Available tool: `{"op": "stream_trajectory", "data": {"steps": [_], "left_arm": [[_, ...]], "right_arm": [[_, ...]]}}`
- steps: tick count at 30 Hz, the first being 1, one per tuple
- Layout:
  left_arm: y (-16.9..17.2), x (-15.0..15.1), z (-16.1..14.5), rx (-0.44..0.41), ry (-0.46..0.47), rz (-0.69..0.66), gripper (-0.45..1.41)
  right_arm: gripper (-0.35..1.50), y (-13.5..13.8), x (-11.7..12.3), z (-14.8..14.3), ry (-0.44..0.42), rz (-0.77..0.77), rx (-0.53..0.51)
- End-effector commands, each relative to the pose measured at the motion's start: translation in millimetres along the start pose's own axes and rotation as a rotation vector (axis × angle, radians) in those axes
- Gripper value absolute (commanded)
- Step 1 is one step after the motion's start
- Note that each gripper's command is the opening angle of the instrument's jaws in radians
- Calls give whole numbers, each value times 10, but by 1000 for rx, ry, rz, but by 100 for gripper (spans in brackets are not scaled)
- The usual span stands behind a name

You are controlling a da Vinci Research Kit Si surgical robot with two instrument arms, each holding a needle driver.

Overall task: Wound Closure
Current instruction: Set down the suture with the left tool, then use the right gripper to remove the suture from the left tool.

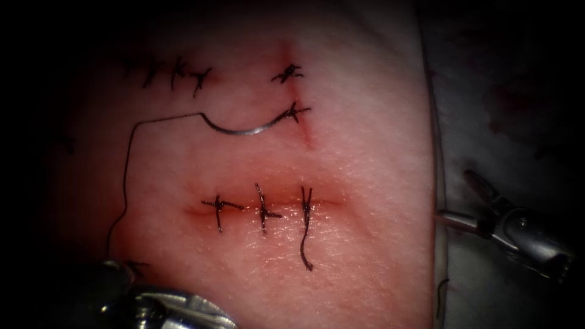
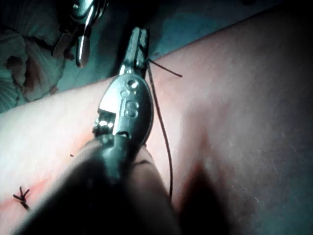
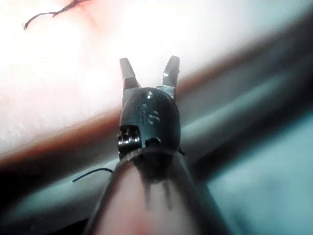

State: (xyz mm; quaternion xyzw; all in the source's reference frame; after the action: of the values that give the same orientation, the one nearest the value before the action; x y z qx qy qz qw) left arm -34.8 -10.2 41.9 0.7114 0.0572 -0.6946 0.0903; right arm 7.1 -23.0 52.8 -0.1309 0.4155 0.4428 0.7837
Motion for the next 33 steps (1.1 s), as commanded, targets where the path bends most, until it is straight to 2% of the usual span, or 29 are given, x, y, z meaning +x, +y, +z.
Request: {"op": "stream_trajectory", "data": {"steps": [1, 2, 4, 5, 8, 10, 11, 13, 16, 19, 24, 25, 26, 27, 28, 30, 31, 33], "left_arm": [[13, -23, 10, -21, 6, -64, 51], [19, -30, 10, -40, 0, -112, 74], [27, -54, 1, -103, -51, -274, 91], [25, -60, -3, -115, -68, -288, 93], [13, -73, -18, -61, -133, -328, 114], [-11, -85, -34, 32, -237, -355, 118], [-25, -90, -40, 87, -289, -380, 108], [-37, -92, -47, 108, -326, -388, 104], [-49, -98, -58, 80, -391, -339, 93], [-57, -114, -72, 31, -463, -347, 93], [-48, -131, -83, -29, -519, -346, 81], [-39, -141, -86, -27, -530, -335, 79], [-35, -145, -86, -27, -532, -331, 77], [-34, -146, -86, -30, -528, -331, 77], [-33, -145, -85, -35, -527, -332, 77], [-34, -141, -84, -30, -522, -336, 76], [-34, -141, -84, -30, -522, -336, 76], [-33, -134, -83, -26, -521, -340, 76]], "right_arm": [[131, -6, -2, 12, 16, 4, -11], [133, -7, -3, 13, 16, 4, -12], [136, -13, -6, 17, 20, 2, -20], [138, -17, -8, 18, 22, 1, -24], [138, -26, -15, 23, 26, -4, -34], [138, -35, -20, 30, 10, -11, -15], [138, -39, -20, 32, 10, -12, -13], [138, -42, -19, 34, 13, -11, -8], [138, -45, -19, 34, 17, -11, -4], [138, -47, -22, 32, 20, -14, -4], [136, -52, -25, 29, 18, -17, -3], [133, -61, -22, 23, -1, 23, 12], [133, -74, -19, 17, -38, 167, 67], [133, -81, -18, 15, -67, 217, 80], [133, -101, -14, 8, -144, 316, 109], [133, -130, -4, 4, -200, 410, 139], [133, -130, -4, 4, -200, 410, 139], [130, -150, 4, 6, -216, 479, 151]]}}
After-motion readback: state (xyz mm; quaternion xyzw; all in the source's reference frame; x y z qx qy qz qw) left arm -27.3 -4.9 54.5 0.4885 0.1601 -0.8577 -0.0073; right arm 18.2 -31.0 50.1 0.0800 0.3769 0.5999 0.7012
